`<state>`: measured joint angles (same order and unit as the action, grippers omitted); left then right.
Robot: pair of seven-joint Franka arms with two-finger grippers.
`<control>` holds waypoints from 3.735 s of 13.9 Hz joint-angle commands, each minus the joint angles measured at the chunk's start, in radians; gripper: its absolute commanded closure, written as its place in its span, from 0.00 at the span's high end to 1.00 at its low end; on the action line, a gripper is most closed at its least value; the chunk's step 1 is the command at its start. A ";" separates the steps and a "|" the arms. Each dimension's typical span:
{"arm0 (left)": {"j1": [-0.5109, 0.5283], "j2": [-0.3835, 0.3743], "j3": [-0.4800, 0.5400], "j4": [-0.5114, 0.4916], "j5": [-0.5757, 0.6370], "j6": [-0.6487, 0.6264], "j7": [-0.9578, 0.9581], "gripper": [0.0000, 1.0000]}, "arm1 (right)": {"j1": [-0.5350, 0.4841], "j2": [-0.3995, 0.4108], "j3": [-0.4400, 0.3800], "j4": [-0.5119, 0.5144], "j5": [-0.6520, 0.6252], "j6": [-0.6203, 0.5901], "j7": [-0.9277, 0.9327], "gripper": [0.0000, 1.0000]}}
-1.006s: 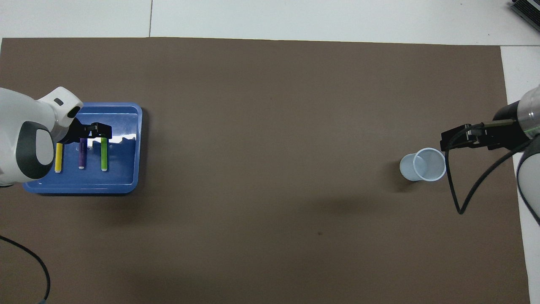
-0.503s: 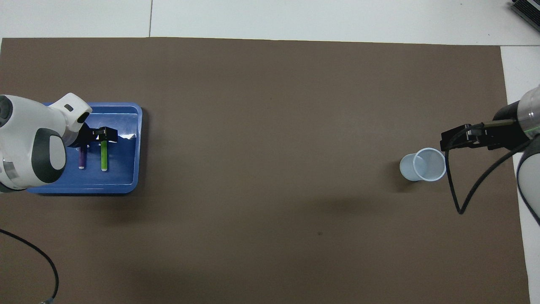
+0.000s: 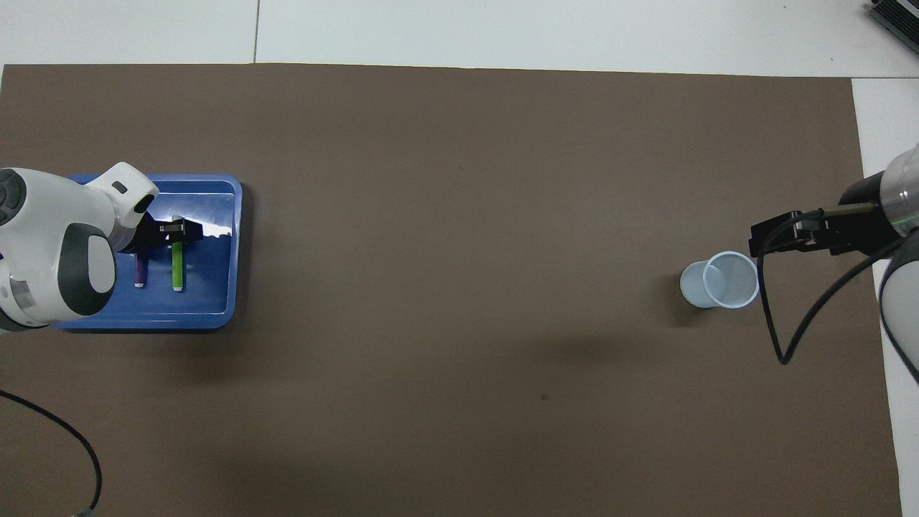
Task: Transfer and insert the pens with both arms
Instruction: 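Grasp the green pen with the left gripper and lift it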
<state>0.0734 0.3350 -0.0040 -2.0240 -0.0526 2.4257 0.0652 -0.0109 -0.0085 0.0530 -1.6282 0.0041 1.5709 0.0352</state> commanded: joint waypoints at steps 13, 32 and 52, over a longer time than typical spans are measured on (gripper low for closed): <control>-0.006 -0.001 0.002 -0.013 -0.012 0.009 0.015 1.00 | -0.011 -0.022 -0.001 -0.021 0.017 0.008 -0.001 1.00; 0.000 -0.028 0.007 0.042 -0.012 -0.135 0.010 0.62 | -0.003 -0.050 0.004 -0.096 0.014 0.149 -0.048 1.00; -0.007 -0.045 0.006 0.261 -0.010 -0.402 -0.103 0.00 | 0.008 -0.090 0.011 -0.176 -0.001 0.184 -0.170 1.00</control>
<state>0.0733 0.3069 0.0002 -1.8088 -0.0536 2.0944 0.0165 0.0035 -0.0453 0.0626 -1.7384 0.0037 1.7548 -0.0936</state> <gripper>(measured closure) 0.837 0.000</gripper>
